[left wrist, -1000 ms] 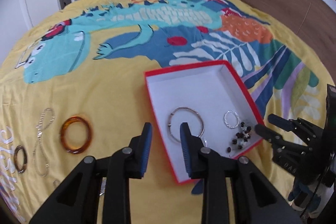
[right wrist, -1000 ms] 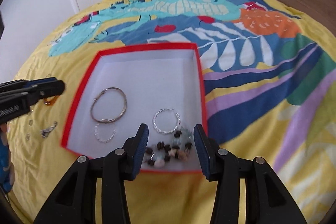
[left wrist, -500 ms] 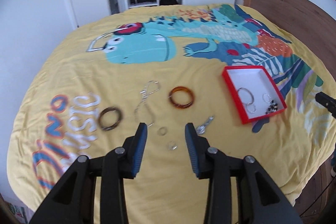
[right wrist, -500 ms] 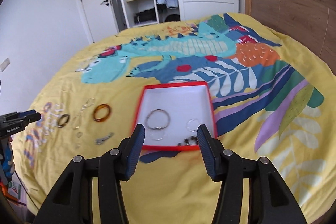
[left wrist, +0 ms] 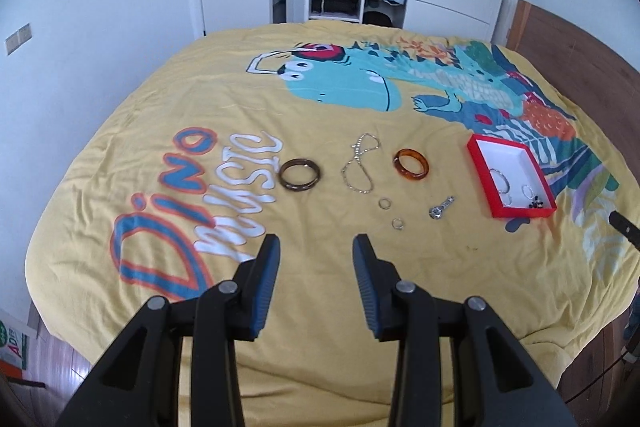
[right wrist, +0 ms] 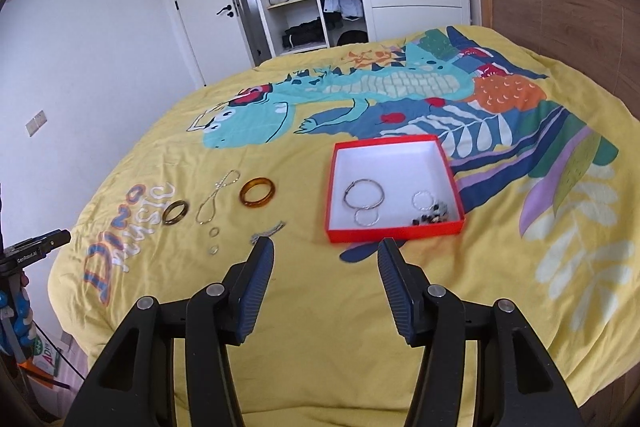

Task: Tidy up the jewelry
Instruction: 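Withdraw both tools from the red box toward the remaining jewelry, then grasp the dark brown bangle with the left tool while the right tool grasps a silver ring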

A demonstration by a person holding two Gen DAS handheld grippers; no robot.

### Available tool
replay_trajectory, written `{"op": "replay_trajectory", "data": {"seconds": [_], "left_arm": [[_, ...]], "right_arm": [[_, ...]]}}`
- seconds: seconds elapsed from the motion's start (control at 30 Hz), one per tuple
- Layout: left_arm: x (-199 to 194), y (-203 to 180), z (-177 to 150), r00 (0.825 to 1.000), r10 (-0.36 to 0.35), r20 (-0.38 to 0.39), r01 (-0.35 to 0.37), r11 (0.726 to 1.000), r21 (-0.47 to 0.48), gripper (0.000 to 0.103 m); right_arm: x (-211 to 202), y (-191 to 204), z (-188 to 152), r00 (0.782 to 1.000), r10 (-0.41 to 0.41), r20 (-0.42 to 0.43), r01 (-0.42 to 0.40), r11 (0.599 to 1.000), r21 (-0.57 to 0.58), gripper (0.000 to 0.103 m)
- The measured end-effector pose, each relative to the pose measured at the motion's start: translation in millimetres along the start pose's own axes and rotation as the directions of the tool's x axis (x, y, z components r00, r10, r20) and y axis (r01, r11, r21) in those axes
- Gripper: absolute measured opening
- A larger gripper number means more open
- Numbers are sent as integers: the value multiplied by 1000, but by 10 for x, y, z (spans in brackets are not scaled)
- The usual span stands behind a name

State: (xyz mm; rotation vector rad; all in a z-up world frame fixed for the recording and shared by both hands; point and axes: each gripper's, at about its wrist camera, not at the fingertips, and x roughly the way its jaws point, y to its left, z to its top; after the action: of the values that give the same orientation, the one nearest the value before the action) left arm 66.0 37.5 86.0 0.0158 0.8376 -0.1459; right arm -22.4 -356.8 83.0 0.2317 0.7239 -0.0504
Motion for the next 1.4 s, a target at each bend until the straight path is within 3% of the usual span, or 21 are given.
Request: {"op": "replay_trajectory", "data": {"seconds": [0.37,0.6,0.87,1.4], "left_arm": [[-666,317,-371,992,-6,127,14,998,-64,37],[-768,513,-480,992,-11,124,22,996,-91,37],[-497,653,-567,998,-8,60,16,992,-128,37],[673,627,-560,991,11,-133,-32,988,-150,37]], "right_arm": [[-466,550,-208,998,42,55,-38,997,-63,55],[-521,869,-240,996,67,67,-59,992,-116,55],[-175,1102,-302,995,94,10,-92,983,-157,55],[1046,1080,-518,972,129,-198,-156,980,-127,54]]}}
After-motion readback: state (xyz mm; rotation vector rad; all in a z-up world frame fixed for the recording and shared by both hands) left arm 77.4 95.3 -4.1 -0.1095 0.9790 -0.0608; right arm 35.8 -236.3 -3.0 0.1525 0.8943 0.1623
